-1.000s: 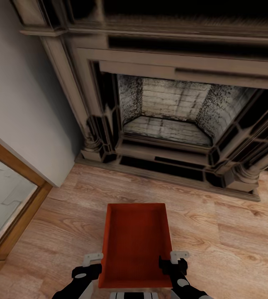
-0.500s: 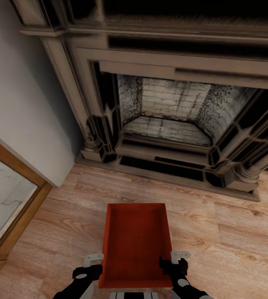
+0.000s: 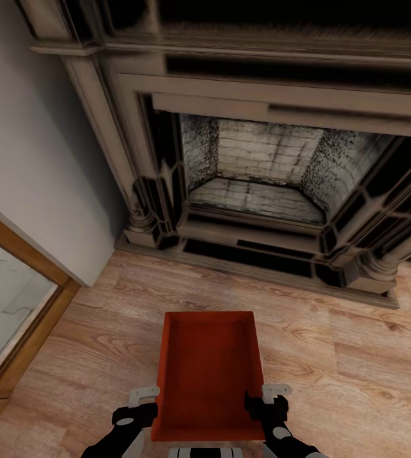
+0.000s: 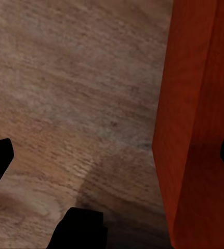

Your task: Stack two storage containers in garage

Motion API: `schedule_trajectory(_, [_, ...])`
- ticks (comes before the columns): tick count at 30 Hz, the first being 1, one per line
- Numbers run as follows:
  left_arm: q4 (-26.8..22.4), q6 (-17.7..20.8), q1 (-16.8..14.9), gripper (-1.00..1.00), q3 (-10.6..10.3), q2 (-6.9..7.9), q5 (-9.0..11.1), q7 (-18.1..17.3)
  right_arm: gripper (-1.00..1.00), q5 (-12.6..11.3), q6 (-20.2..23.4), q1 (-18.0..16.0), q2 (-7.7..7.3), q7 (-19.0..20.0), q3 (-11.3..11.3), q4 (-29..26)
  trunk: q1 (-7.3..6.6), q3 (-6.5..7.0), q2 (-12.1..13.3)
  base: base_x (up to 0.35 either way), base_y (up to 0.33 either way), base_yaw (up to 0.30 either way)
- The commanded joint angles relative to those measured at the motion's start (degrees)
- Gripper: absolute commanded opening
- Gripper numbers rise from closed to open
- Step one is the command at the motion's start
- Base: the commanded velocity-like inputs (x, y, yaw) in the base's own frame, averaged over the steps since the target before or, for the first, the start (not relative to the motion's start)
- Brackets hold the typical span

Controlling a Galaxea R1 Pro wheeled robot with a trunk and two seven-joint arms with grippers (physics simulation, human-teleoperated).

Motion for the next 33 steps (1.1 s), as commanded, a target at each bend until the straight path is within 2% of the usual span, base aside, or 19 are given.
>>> schedule_trajectory(1, [0.0, 0.0, 0.0, 1.0, -0.5, 0.03, 0.6, 0.3, 1.0, 0.4, -0.1, 0.0, 0.01, -0.4, 0.0, 0.1, -0.01, -0.03, 0.0, 0.0, 0.0, 0.0])
schedule_trajectory(9, [0.0, 0.0, 0.0, 1.0, -0.4, 0.03, 0.6, 0.3, 1.0, 0.4, -0.2, 0.0, 0.05, -0.4, 0.1, 0.0, -0.01, -0.03, 0.0, -0.02, -0.087, 0.0])
schedule_trajectory(33, [0.4, 0.3, 0.0, 1.0, -0.7, -0.08, 0.5, 0.3, 1.0, 0.5, -0.4, 0.0, 0.16, -0.4, 0.2, -0.6, -0.01, -0.03, 0.0, 0.0, -0.002, 0.0])
